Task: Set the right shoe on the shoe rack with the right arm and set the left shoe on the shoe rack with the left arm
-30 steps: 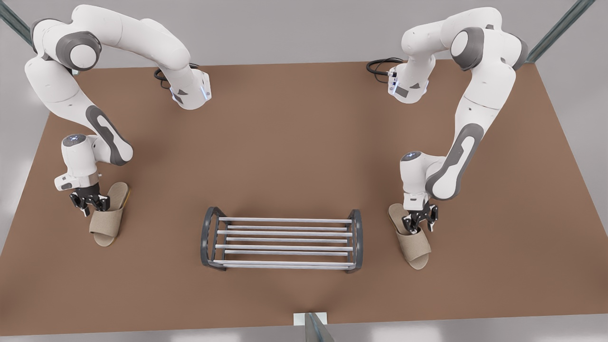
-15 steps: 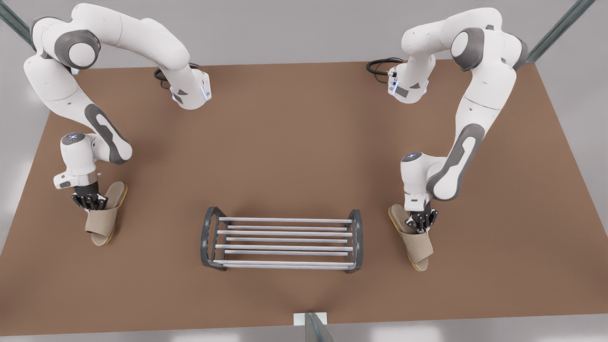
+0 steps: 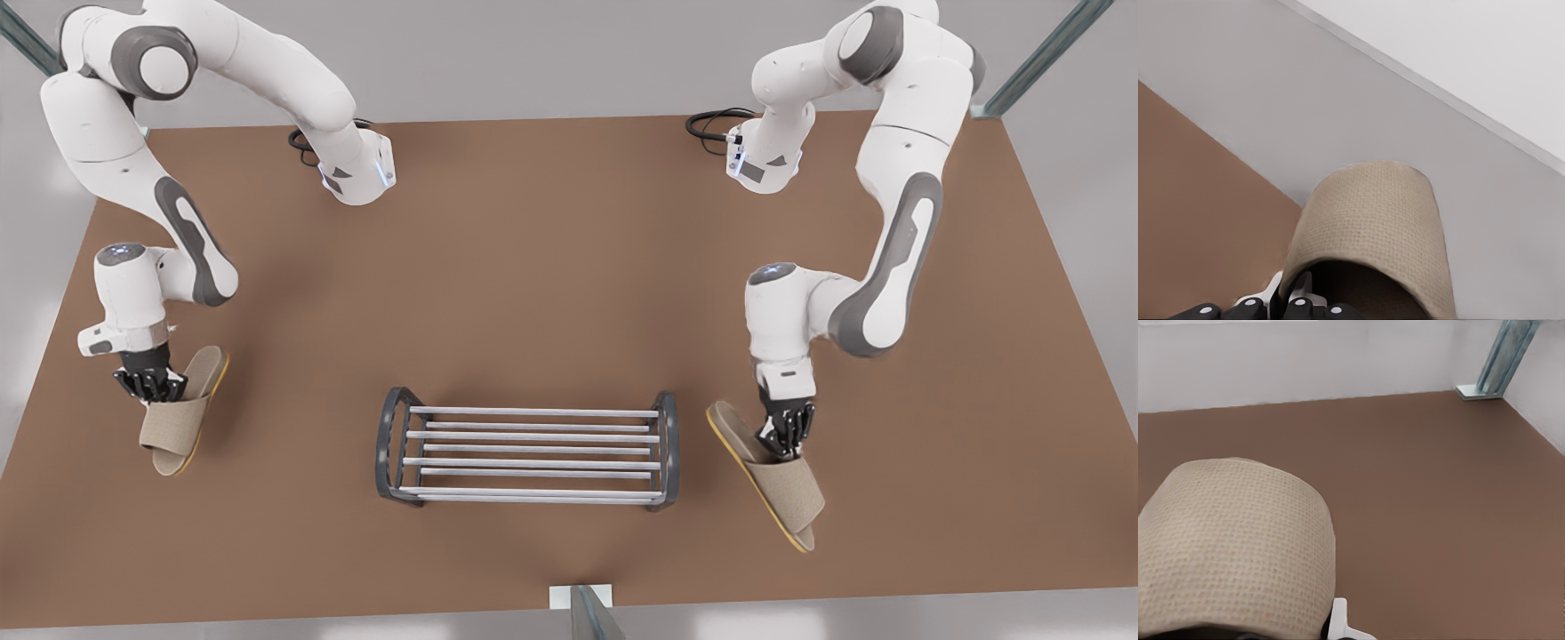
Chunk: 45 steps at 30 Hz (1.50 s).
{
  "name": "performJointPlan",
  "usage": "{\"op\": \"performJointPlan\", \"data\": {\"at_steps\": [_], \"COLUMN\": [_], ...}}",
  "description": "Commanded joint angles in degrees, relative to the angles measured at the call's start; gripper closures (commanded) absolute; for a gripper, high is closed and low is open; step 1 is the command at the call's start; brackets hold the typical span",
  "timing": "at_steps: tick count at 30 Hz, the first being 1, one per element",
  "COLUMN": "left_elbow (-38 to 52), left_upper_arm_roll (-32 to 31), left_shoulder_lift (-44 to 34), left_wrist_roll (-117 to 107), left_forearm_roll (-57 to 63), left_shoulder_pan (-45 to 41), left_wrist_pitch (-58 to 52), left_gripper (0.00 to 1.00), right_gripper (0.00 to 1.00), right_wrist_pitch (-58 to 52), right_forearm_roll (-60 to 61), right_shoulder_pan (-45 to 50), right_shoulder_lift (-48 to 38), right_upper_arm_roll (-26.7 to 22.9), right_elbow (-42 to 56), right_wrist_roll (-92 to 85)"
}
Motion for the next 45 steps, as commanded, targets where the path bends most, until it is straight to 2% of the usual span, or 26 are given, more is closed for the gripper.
{"op": "performJointPlan", "data": {"at_steps": [1,5,8,10,12,13,16,20,24,29,33,39,42,45], "left_elbow": [3.66,6.21,6.04,6.04,6.12,6.12,6.12,5.95,8.94,11.92,12.63,12.19,12.36,11.57], "left_upper_arm_roll": [-3.92,-11.4,-17.29,-17.29,-17.29,-17.11,-14.92,-12.98,-10.35,-10.08,-6.83,-5.42,-2.7,-1.82], "left_shoulder_lift": [-0.3,-0.47,-0.47,-0.47,-0.21,0.5,2.08,6.56,9.2,12.62,12.8,12.98,12.89,12.8], "left_wrist_roll": [29.9,30.61,30.61,30.61,30.7,30.7,30.26,30.08,29.73,28.32,29.12,28.24,28.24,28.24], "left_forearm_roll": [-12.4,-12.4,-11.69,-11.26,-7.66,-5.63,-1.07,8.17,10.54,19.15,25.31,27.33,27.5,27.94], "left_shoulder_pan": [-0.15,-0.59,-1.55,-4.98,-8.15,-8.94,-13.76,-14.91,-19.31,-20.72,-20.1,-21.42,-23.09,-23.0], "left_wrist_pitch": [-11.82,-18.42,-20.62,-20.53,-20.53,-20.53,-20.09,-19.65,-19.3,-15.7,-12.09,-12.97,-13.32,-14.38], "left_gripper": [0.79,0.78,0.78,0.78,0.78,0.78,0.78,0.78,0.77,0.77,0.77,0.77,0.77,0.77], "right_gripper": [0.79,0.79,0.79,0.79,0.79,0.79,0.79,0.79,0.79,0.79,0.79,0.79,0.79,0.79], "right_wrist_pitch": [-13.95,-26.08,-43.92,-48.31,-54.29,-55.0,-62.29,-62.91,-64.49,-65.55,-68.97,-71.43,-71.87,-77.32], "right_forearm_roll": [0.23,0.32,2.07,2.43,2.34,2.34,2.43,2.43,2.34,2.25,2.34,2.16,2.16,1.99], "right_shoulder_pan": [-0.01,-0.36,-2.03,-13.01,-11.7,-11.35,-11.44,-10.47,-8.01,-4.49,-2.74,1.92,2.27,4.3], "right_shoulder_lift": [-2.36,-4.82,-5.52,-5.18,-0.96,-0.78,-2.36,-2.01,-2.01,-0.96,-0.08,0.71,0.71,1.94], "right_upper_arm_roll": [2.67,7.59,12.6,24.9,25.35,25.61,30.45,30.89,30.89,30.54,30.36,30.18,30.18,30.01], "right_elbow": [1.68,8.45,16.89,18.03,27.78,29.2,28.85,28.58,29.2,32.62,35.96,37.81,38.34,42.56], "right_wrist_roll": [11.45,15.23,14.97,14.71,14.53,14.53,15.67,15.67,16.03,18.22,18.31,23.41,23.85,24.64]}}
